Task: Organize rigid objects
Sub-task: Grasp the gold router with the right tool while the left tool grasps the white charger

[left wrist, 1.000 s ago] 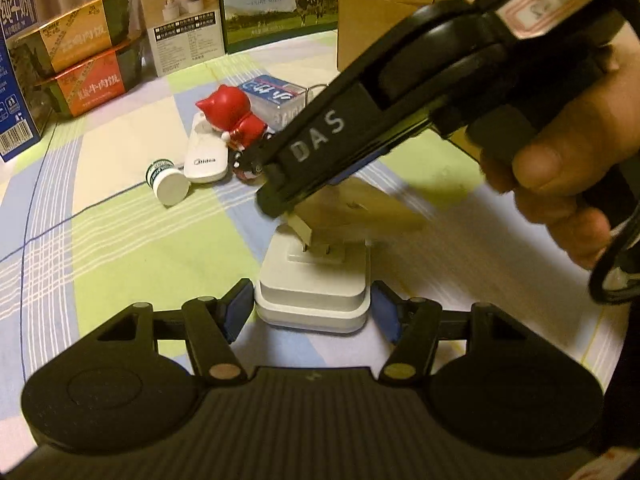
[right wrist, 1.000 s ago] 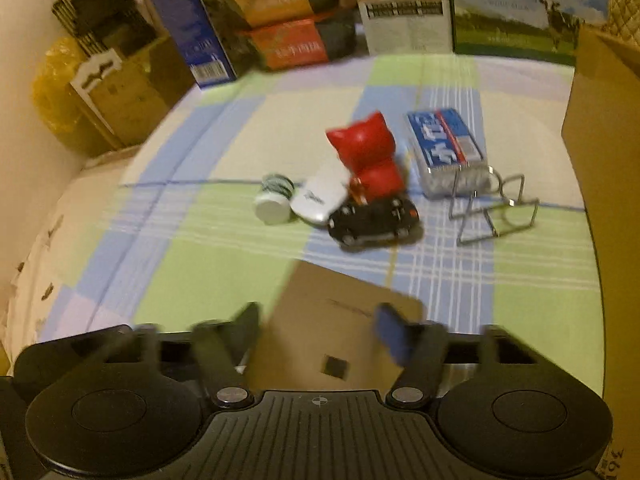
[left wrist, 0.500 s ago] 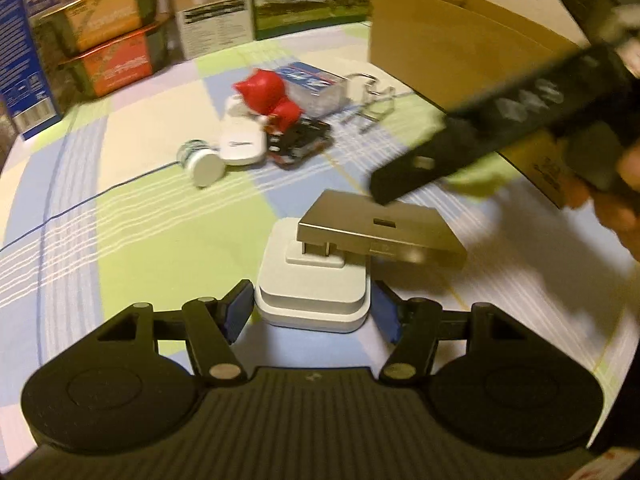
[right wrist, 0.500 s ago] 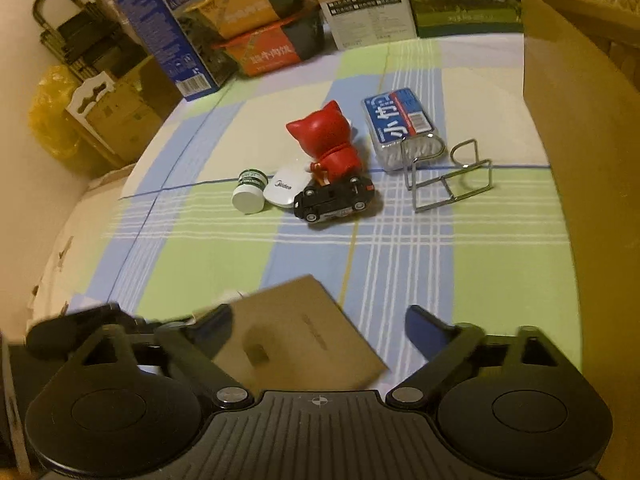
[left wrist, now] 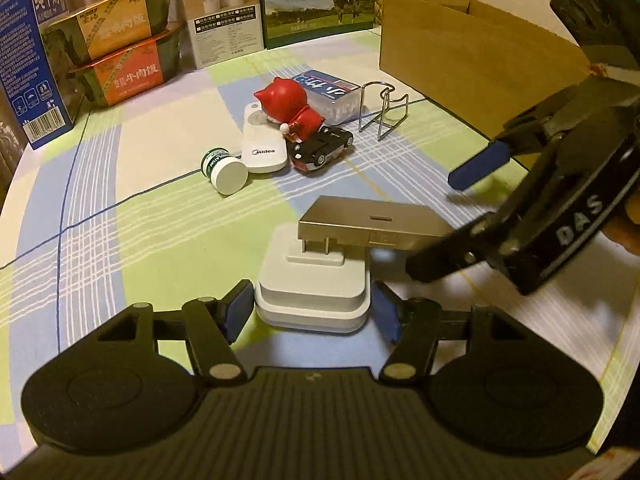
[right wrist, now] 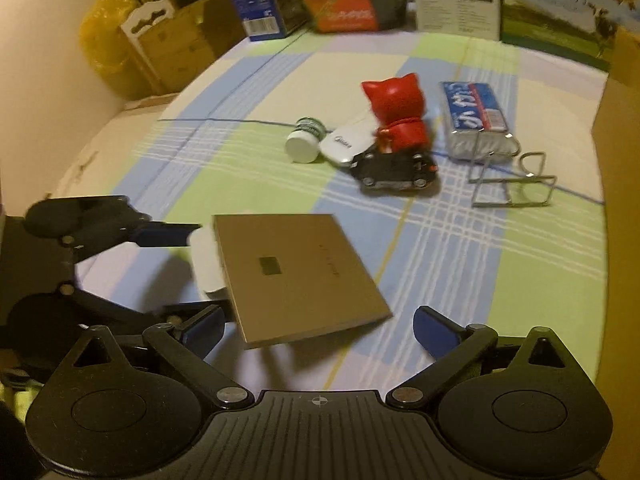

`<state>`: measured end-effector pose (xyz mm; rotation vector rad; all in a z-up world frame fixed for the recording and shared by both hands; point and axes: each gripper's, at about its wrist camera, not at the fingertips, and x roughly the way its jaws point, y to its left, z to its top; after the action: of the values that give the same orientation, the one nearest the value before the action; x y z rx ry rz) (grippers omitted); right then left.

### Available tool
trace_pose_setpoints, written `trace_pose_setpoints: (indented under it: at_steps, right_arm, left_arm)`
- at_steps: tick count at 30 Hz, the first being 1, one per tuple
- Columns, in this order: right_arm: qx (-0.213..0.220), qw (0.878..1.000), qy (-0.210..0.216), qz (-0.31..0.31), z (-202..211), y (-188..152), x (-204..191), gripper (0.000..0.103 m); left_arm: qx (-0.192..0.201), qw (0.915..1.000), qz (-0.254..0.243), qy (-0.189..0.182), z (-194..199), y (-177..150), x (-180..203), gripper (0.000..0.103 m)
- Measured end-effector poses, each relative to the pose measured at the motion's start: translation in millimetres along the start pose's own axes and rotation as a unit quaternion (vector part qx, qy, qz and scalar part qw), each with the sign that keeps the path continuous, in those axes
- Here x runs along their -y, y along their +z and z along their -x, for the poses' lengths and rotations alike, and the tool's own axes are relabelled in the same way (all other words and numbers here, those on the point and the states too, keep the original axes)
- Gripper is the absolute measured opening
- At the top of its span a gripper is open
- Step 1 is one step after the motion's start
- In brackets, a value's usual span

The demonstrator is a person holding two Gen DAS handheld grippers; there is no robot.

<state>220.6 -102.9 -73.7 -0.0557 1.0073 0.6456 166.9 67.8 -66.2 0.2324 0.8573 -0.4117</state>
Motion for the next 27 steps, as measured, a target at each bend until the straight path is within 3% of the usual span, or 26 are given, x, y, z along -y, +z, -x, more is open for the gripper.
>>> trace_pose_setpoints:
  at_steps: [7,15,17,21,23,25,27]
  right_arm:
    - [0.063,0.996,-0.035,-0.051,19,7,19,0.098]
    - [0.019,0.996,-0.063,-0.059,10,1,23,0.098]
    - [0.006,0.997,-0.051,-0.060,8,-1,23,0.098]
    - [-0.030,0.996,-0.059,-0.052,0,-7,21,0.098]
    - [-0.035,0.996,-0.067,-0.053,-1,-8,22,0.098]
    - [-0.029,0.995,-0.069,-0.062,2,-8,26,0.098]
    - [-0.025,0.994,-0.077,-0.070,3,-6,29,0.098]
  left_arm:
    - [-0.014,0.9998,-0.011,0.004,-3,-3,3,0.059]
    - [-0.014,0.9995,0.014,0.024,-2,-5,-11,0.061]
    - [-0.009,0.9994,0.021,0.026,-3,-4,-13,0.070]
    - [-0.008,0.9994,0.017,0.031,-10,-1,-14,0.073]
    - [-0.008,0.9995,0.015,0.028,-14,0,-15,0.072]
    - [-0.010,0.9994,0.019,0.026,-14,2,-17,0.063]
    - [-0.014,0.9987,0.027,0.041,-11,3,-23,0.062]
